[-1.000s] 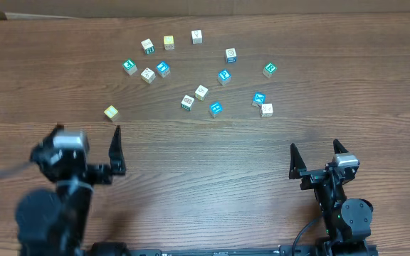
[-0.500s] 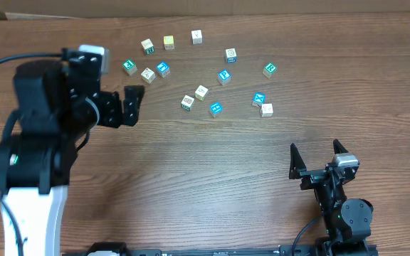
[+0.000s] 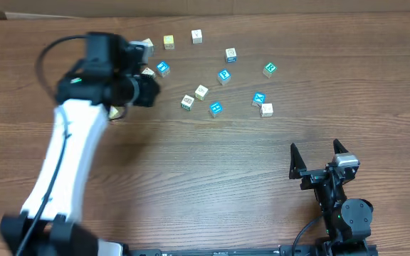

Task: Form a tower
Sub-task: 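Move the left gripper out over the blue H block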

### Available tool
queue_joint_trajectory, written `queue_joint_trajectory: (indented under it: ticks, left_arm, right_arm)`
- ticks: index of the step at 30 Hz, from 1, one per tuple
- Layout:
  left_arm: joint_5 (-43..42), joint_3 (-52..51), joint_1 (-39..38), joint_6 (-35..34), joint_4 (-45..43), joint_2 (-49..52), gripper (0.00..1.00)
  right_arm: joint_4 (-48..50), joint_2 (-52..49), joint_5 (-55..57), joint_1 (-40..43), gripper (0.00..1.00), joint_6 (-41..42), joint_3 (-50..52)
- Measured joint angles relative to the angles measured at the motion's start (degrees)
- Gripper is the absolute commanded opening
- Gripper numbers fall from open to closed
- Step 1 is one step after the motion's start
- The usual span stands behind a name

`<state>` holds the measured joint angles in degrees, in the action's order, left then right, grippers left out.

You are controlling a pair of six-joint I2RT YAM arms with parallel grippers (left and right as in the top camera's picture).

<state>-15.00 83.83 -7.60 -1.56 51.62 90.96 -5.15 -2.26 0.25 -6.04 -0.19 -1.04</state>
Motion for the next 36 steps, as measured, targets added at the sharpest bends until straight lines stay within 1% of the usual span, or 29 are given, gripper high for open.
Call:
queue_joint_trajectory:
  ticks: [1, 2, 5, 11, 12, 14, 17, 21, 22, 23, 25, 28, 29, 30, 31, 33, 34, 36]
  left_arm:
    - [0.68, 0.00, -1.44, -0.04, -0.66, 1.66, 0.47]
    - [0.83, 0.00, -2.23, -0.02, -1.01, 2.54, 0.47]
    - [3.50, 0.00, -6.25, -1.51, -2.99, 7.17, 0.47]
    - [5.90, 0.00, -12.02, -4.85, -6.21, 10.51, 0.49]
    - [6.71, 0.00, -13.18, -5.97, -6.91, 10.88, 0.55]
    - [9.53, 0.02, -15.98, -9.68, -7.69, 11.91, 0.59]
    - [13.03, 0.02, -19.32, -14.73, -9.07, 13.94, 0.61]
    - [16.76, 0.02, -23.04, -20.57, -11.19, 17.27, 0.61]
    - [17.59, 0.02, -23.76, -22.08, -12.04, 18.03, 0.63]
    - [18.36, 0.02, -24.39, -23.32, -12.85, 18.71, 0.68]
    - [20.28, 0.02, -25.55, -25.79, -14.69, 19.85, 0.72]
    - [23.21, 0.02, -26.71, -29.09, -16.85, 21.09, 0.75]
    - [24.24, 0.02, -27.04, -30.21, -17.44, 21.62, 0.78]
    - [24.92, 0.04, -27.30, -31.26, -17.77, 22.16, 0.84]
    - [25.55, 0.07, -27.36, -32.35, -18.21, 23.02, 0.88]
    - [26.43, 0.13, -27.58, -34.58, -18.75, 24.57, 0.89]
    - [26.75, 0.13, -27.58, -35.26, -19.37, 25.59, 0.92]
    - [27.30, 0.13, -27.58, -36.46, -21.20, 28.06, 0.91]
  right_arm:
    - [0.00, 0.00, 0.00, 0.00, 1.00, 0.00, 0.00]
    - [0.00, 0.00, -0.02, 0.00, 1.00, -0.02, 0.00]
    - [-0.02, 0.00, -0.02, 0.00, 1.00, 0.00, 0.00]
    - [-0.02, 0.00, 0.00, 0.00, 1.00, -0.02, 0.00]
    - [-0.02, 0.00, 0.00, 0.00, 1.00, 0.00, 0.00]
    - [-0.02, 0.00, 0.00, 0.00, 1.00, -0.04, 0.00]
    - [-0.04, 0.00, 0.02, 0.00, 1.00, 0.00, 0.00]
    - [-0.02, 0.00, 0.00, 0.00, 1.00, 0.00, 0.00]
    - [-0.04, 0.00, 0.00, 0.00, 1.00, 0.00, 0.00]
    - [0.00, 0.00, 0.00, 0.00, 1.00, 0.02, 0.00]
    - [-0.02, 0.00, 0.00, 0.00, 1.00, -0.02, 0.00]
    - [-0.04, 0.00, 0.00, 0.00, 1.00, 0.00, 0.00]
    - [-0.02, 0.00, 0.00, 0.00, 1.00, -0.02, 0.00]
    - [-0.02, 0.00, 0.00, 0.00, 1.00, 0.00, 0.00]
    - [-0.02, 0.00, -0.02, 0.00, 1.00, 0.02, 0.00]
    - [0.02, 0.00, 0.00, 0.00, 1.00, 0.00, 0.00]
    - [0.00, 0.00, 0.00, 0.00, 1.00, 0.00, 0.00]
    - [-0.02, 0.00, 0.00, 0.00, 1.00, 0.00, 0.00]
